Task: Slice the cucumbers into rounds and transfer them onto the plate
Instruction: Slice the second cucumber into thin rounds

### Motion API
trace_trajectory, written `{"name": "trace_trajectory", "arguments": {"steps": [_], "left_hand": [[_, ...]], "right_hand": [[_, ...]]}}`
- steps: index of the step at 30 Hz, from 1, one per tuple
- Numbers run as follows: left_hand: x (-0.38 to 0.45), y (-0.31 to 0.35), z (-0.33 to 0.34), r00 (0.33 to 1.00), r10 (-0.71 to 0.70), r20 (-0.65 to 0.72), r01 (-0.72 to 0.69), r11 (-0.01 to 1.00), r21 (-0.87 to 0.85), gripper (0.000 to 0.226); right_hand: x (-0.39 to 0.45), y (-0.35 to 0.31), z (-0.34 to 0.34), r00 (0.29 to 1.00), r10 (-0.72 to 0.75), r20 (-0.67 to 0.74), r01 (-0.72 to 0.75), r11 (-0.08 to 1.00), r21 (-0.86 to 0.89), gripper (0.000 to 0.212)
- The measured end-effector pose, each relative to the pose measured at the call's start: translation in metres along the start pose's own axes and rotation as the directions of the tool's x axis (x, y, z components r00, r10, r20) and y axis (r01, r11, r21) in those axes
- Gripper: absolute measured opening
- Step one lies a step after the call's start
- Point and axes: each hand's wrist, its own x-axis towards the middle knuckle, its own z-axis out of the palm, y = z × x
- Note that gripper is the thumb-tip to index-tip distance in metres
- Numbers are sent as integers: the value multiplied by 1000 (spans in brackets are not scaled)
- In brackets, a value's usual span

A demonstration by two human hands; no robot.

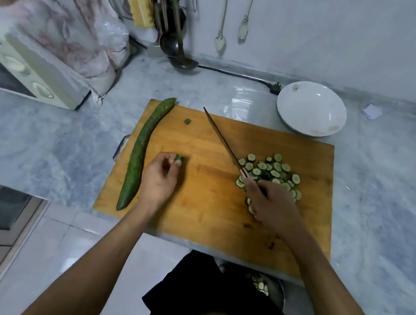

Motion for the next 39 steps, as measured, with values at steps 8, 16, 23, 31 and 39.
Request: {"name": "trace_trajectory", "arguments": {"steps": [8,16,23,31,39], "left_hand": [[114,24,-29,999,-26,-22,30,966,257,25],[170,28,-3,977,-212,24,201,953,227,30],[154,25,-13,999,-52,-5,51,953,297,19],[115,-19,-41,995,-102,-12,95,871,481,54],[89,-25,-67,997,8,-75,22,922,386,45]], "right_hand": [[23,-35,1,1000,4,10,-3,999,-49,71],[36,-37,6,1000,-11,-27,8,995,-101,60],[33,-27,11,999,17,-48,-20,998,-65,58],[26,-20,26,1000,-6,-25,5,999,-33,56],[8,-13,41,1000,-15,13,14,1000,27,55]]}}
